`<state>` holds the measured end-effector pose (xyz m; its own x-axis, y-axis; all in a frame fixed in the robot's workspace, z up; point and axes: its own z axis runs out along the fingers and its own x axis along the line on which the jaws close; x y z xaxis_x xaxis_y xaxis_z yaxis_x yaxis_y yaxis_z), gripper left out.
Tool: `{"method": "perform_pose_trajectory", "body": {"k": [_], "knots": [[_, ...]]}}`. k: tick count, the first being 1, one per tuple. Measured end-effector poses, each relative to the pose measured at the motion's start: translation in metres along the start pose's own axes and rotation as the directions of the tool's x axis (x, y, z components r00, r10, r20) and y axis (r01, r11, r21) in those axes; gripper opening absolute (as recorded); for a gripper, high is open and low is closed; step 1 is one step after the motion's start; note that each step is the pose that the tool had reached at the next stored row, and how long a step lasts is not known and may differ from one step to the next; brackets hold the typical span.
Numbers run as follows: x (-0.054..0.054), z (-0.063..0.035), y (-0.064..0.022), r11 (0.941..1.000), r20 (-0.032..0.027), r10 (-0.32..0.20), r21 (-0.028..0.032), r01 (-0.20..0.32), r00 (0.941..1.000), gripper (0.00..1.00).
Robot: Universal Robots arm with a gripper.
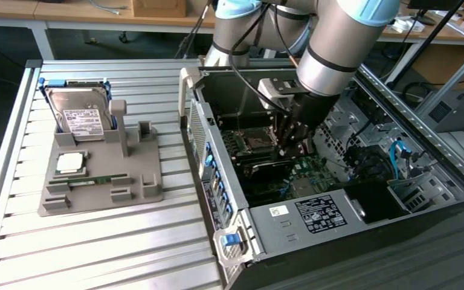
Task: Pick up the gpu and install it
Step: 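Press down on the gpu until it lock into place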
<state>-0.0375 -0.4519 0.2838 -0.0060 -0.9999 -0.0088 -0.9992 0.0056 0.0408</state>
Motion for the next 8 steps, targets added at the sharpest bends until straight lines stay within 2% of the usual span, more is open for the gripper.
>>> {"method": "perform_pose_trajectory", "body": {"k": [8], "knots": [[0.000,-0.0016,-0.0371,0.9999,-0.0001,0.000,-0.0171,0.000,1.0000,0.10]]}}
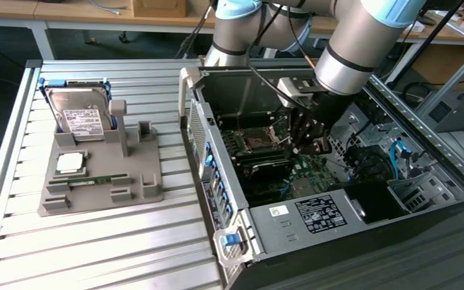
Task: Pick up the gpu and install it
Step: 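Press down on the gpu until it lock into place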
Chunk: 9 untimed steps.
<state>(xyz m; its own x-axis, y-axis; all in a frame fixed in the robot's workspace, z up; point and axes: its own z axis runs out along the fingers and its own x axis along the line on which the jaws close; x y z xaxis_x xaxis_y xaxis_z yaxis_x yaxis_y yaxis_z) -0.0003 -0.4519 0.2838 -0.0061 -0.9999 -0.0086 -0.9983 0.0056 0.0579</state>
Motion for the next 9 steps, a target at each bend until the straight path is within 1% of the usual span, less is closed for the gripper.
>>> {"method": "perform_pose_trajectory", "body": {"k": [6,9], "knots": [[0.000,-0.0015,-0.0271,0.9999,-0.0001,0.000,-0.0121,0.000,1.0000,0.10],[0.000,-0.0016,-0.0283,0.9999,-0.0001,0.000,-0.0131,0.000,1.0000,0.10]]}}
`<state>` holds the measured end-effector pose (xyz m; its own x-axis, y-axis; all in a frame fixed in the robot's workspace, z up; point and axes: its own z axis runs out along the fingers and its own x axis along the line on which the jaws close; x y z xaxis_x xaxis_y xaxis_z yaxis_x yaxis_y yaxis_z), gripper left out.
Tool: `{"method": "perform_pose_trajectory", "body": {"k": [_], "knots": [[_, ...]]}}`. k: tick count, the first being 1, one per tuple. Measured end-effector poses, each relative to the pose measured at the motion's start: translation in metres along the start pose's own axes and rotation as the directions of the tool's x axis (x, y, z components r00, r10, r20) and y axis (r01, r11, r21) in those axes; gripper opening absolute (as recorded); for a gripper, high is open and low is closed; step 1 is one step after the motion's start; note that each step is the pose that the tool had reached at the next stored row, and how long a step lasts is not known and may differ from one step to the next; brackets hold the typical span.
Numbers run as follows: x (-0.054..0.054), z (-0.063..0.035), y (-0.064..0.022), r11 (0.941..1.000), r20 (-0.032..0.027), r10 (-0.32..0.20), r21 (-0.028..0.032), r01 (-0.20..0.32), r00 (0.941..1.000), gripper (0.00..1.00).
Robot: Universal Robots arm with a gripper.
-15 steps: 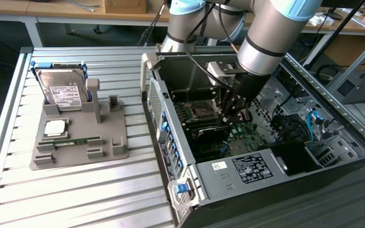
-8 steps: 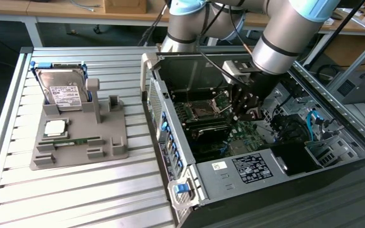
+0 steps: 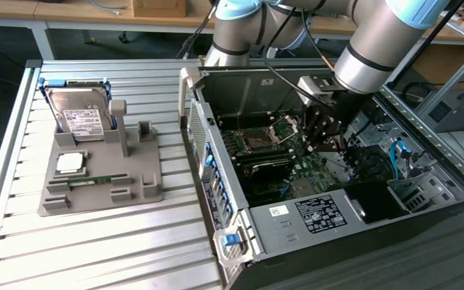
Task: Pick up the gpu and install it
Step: 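Press down on the gpu until it lock into place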
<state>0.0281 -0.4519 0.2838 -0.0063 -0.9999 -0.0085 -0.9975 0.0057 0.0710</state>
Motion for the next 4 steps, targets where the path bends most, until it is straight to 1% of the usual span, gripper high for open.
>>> {"method": "perform_pose_trajectory", "body": {"k": [4], "knots": [[0.0000,0.0000,-0.0001,1.0000,0.0000,0.000,0.0000,0.000,1.0000,0.10]]}}
